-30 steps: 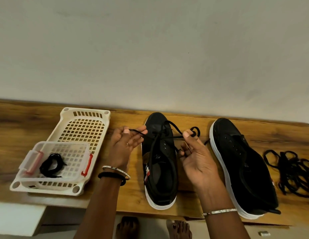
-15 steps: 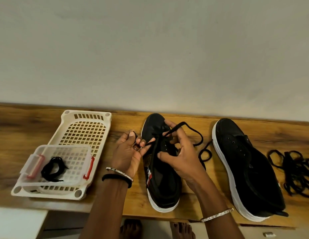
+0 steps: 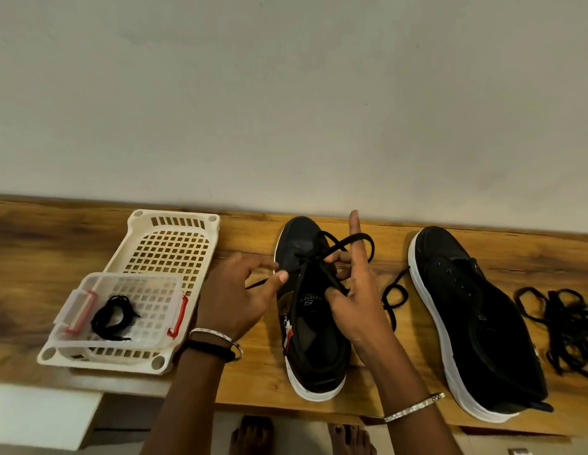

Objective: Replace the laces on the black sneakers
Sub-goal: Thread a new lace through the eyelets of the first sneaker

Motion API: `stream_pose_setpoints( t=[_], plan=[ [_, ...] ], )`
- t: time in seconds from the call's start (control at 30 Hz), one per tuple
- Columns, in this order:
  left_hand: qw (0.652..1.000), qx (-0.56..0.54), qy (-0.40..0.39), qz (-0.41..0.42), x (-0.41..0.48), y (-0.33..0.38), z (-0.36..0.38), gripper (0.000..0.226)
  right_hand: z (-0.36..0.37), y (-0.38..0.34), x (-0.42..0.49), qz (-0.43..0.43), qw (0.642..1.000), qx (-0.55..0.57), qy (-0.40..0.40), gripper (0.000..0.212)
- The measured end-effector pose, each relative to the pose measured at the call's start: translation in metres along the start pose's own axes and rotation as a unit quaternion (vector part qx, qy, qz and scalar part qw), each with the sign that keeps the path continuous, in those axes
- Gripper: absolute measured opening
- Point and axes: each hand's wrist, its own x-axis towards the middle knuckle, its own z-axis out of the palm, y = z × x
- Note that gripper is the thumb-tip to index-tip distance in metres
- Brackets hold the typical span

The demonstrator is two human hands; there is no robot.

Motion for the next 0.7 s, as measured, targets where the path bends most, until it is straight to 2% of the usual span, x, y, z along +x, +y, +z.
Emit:
stream_pose_setpoints(
  t=[0.03,0.1,0.13,0.2,0.23,0.27,0.33,0.37,0.4,0.43,0.47,0.53,0.57,0.6,0.63,0.7],
  plan=[
    [0.998,0.054,-0.022,0.017,-0.003,-0.005,0.0,0.02,0.0,0.0,0.0,0.003,1.0,0.003,0.006,0.116],
    [0.997,0.07,-0.034,0.001,-0.005,-0.01,-0.001,0.026,0.001,0.002,0.0,0.008,1.0,0.005,0.016,0.117],
    [0.999,0.025,-0.027,-0.023,-0.005,-0.008,-0.003,0.03,0.001,0.002,0.0,0.009,1.0,0.004,0.02,0.116],
    [0.983,-0.154,-0.003,-0.1,-0.001,0.0,-0.009,0.037,0.003,0.004,0.0,0.009,1.0,0.0,0.025,0.114],
    [0.954,-0.263,0.015,-0.141,0.002,0.005,-0.013,0.037,0.003,0.005,0.0,0.008,1.0,-0.004,0.027,0.112],
    [0.906,-0.383,0.031,-0.18,0.004,0.01,-0.016,0.035,0.003,0.006,-0.001,0.004,1.0,-0.007,0.027,0.11],
    [0.76,-0.606,0.058,-0.227,0.006,0.018,-0.021,0.031,0.003,0.007,-0.001,-0.002,0.999,-0.012,0.03,0.107],
    [0.701,-0.668,0.069,-0.24,0.006,0.021,-0.023,0.033,0.003,0.008,0.0,-0.002,0.999,-0.011,0.032,0.107],
    [0.677,-0.686,0.075,-0.253,0.006,0.023,-0.026,0.036,0.003,0.008,0.0,-0.003,0.999,-0.01,0.034,0.107],
    [0.692,-0.666,0.083,-0.268,0.007,0.022,-0.027,0.038,0.002,0.008,0.001,-0.004,0.999,-0.009,0.037,0.107],
    [0.734,-0.613,0.087,-0.278,0.007,0.021,-0.026,0.039,0.002,0.008,0.001,-0.006,0.999,-0.01,0.039,0.107],
    [0.862,-0.436,0.065,-0.252,0.007,0.016,-0.024,0.036,0.001,0.006,0.001,-0.01,0.999,-0.008,0.042,0.107],
    [0.922,-0.325,0.042,-0.207,0.007,0.014,-0.022,0.027,0.001,0.006,0.001,-0.012,0.999,-0.008,0.044,0.107],
    [0.962,-0.223,0.006,-0.156,0.005,0.013,-0.019,0.017,0.0,0.006,0.002,-0.014,0.999,-0.011,0.047,0.108],
    [0.987,-0.121,-0.034,-0.103,0.002,0.012,-0.015,0.019,0.0,0.006,0.002,-0.016,0.998,-0.017,0.051,0.11],
    [0.996,-0.006,-0.089,-0.027,-0.002,0.01,-0.007,0.02,0.0,0.007,0.004,-0.018,0.998,-0.027,0.053,0.113]
  ],
)
